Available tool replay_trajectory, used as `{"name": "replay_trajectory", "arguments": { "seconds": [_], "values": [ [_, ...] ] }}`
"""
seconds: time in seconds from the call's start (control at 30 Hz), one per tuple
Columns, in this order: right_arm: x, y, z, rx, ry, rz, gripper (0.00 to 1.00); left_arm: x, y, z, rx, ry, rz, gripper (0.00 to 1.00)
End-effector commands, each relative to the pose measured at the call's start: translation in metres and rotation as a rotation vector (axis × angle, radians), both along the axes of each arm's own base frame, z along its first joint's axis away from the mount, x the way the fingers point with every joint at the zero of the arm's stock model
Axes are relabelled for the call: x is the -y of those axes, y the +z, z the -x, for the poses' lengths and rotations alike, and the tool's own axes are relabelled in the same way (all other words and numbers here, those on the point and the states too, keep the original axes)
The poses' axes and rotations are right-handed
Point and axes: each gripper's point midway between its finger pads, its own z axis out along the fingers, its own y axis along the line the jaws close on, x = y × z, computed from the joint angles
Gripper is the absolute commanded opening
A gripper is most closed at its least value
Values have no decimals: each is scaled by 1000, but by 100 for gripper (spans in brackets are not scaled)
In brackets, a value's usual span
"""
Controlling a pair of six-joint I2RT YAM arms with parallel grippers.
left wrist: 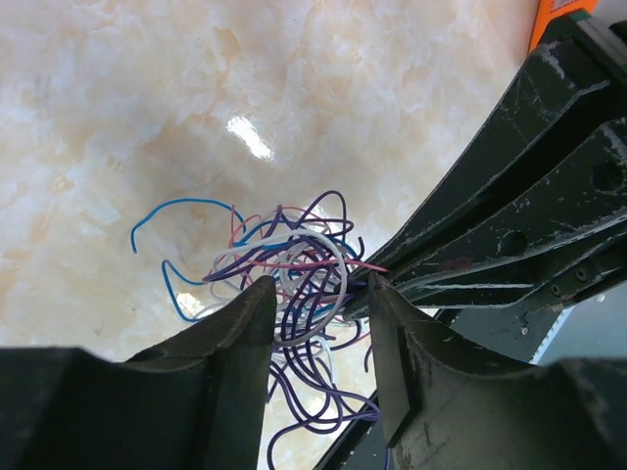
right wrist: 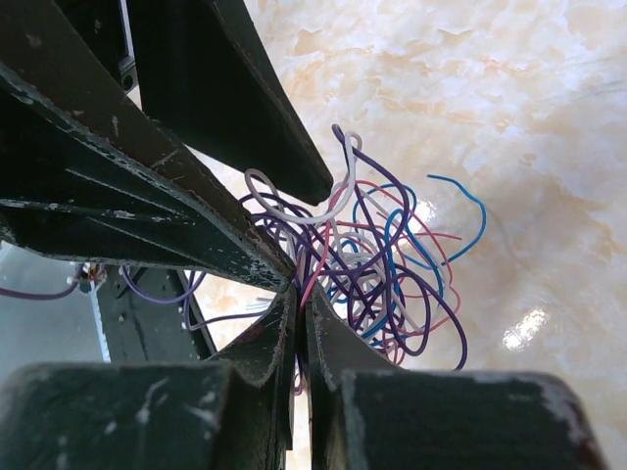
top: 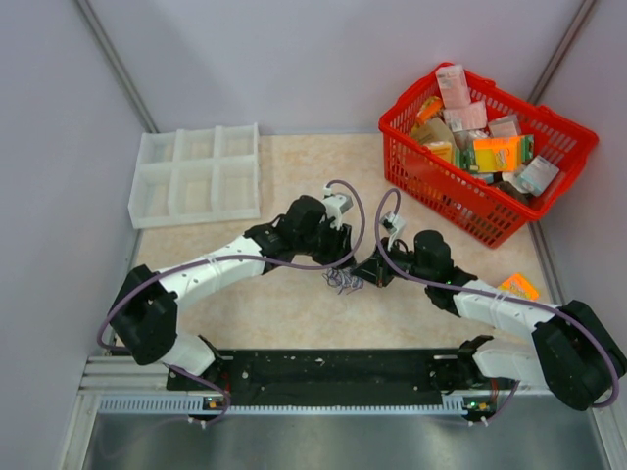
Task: Untangle the cables
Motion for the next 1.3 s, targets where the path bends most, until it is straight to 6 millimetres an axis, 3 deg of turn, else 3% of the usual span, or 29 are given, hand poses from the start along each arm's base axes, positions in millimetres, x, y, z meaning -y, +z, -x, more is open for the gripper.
{"name": "replay_trajectory", "arguments": {
  "seconds": [0.0,0.13,0.23,0.27,0.37,0.43,0.5,0.57,0.63,0.7,0.83,0.93,1.1,1.27],
  "values": [
    [-3,20,-4,69,2,-52,1,4,14,0,36,-3,48,44],
    [-3,19,-5,66,5,-51,1,5,23,-6,57,22,61,29],
    [-4,17,-6,61,2,-47,1,1,34,-11,82,55,59,24],
    [-4,16,-6,60,2,-43,1,-1,37,-11,90,66,61,24],
    [-4,15,-6,53,4,-41,2,-7,47,-14,120,100,77,39],
    [-5,15,-6,51,8,-44,2,-6,53,-14,134,100,91,39],
    [-5,17,-5,54,12,-49,2,-5,52,-15,133,96,94,28],
    [-5,16,-5,51,13,-51,3,-2,50,-15,123,92,94,11],
    [-5,17,-5,55,12,-51,3,0,46,-15,102,85,85,4],
    [-5,17,-5,55,13,-53,3,1,41,-15,81,88,64,7],
    [-5,17,-4,55,12,-55,3,-8,38,-19,89,133,31,41],
    [-5,17,-4,53,15,-56,3,-11,37,-19,112,137,39,52],
    [-6,17,-4,49,21,-59,3,-3,21,-14,59,105,37,50],
    [-6,16,-4,47,21,-57,3,5,20,-11,37,80,67,30]
  ]
}}
